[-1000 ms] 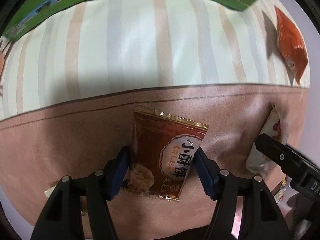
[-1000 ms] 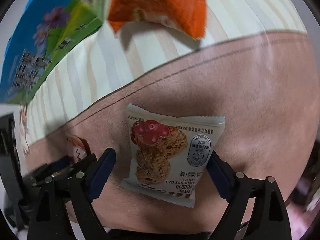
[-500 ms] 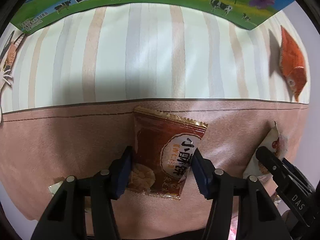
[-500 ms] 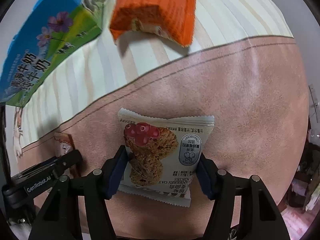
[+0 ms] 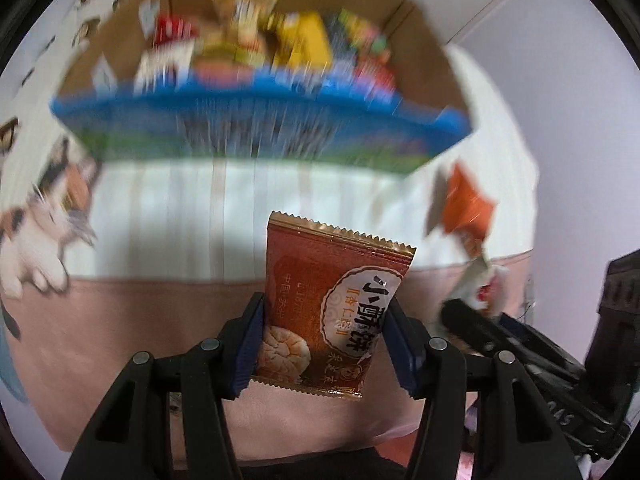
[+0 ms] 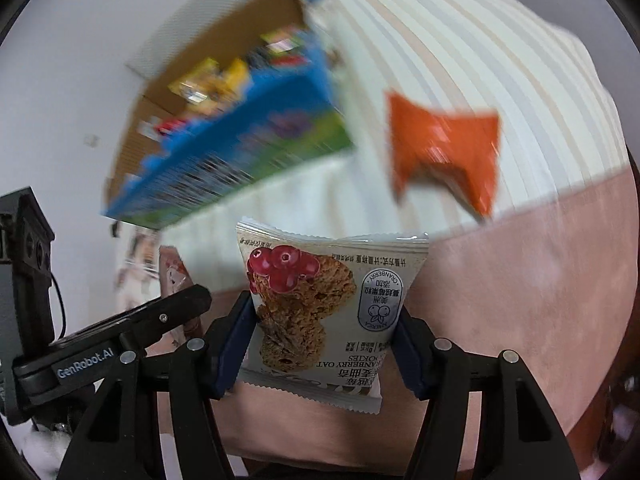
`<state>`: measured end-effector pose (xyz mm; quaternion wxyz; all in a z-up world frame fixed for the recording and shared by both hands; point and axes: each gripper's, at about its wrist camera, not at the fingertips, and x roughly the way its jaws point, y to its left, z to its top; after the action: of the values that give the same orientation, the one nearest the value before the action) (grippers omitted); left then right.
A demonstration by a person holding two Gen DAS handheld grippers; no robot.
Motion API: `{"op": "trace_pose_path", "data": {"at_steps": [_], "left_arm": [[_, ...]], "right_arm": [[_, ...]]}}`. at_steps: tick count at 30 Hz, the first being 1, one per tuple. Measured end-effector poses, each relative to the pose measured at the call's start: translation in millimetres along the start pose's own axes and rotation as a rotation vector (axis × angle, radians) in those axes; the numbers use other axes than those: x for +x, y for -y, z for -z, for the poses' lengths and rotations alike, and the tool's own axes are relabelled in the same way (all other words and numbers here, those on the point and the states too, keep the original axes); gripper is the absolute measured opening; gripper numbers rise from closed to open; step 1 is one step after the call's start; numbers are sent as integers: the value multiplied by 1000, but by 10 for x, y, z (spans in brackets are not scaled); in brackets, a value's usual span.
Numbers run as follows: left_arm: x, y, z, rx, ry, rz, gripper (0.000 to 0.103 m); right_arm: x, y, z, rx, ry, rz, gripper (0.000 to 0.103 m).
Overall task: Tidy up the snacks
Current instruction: 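Carry both packets into the box and open both tools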
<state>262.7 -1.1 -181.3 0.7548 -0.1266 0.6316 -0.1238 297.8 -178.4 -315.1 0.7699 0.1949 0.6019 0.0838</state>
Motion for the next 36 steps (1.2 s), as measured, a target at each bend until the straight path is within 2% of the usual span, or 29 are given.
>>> {"op": "trace_pose_path", "data": {"at_steps": [5, 9, 15, 17, 22, 25, 33, 36], "left_arm": [[-582, 51, -415, 7, 93, 66, 54], [-705, 72, -816, 1, 144, 72, 54], [-567, -131, -1485, -44, 156, 47, 54], [-510, -214, -1618, -65, 134, 52, 54], [-30, -502, -2138, -142, 15, 72, 54], [216, -609, -2313, -173, -41, 58, 54], [748, -770, -2529, -214, -162, 34, 54], [874, -830, -2547, -254, -197, 25, 54]], "right_arm": [[-283, -385, -361, -54, 52, -92, 66], [-338, -635, -725, -77, 75, -134, 66], [-185, -1069, -1352, -166, 105, -113, 66], [-137, -1141, -1520, -188, 105, -98, 66], [244, -1291, -2030, -217, 66, -36, 66], [481, -1377, -2247, -239, 42, 6, 66], [1084, -1383, -2540, -251, -64, 67, 66], [1352, -1360, -2595, -255, -160, 73, 69]]}}
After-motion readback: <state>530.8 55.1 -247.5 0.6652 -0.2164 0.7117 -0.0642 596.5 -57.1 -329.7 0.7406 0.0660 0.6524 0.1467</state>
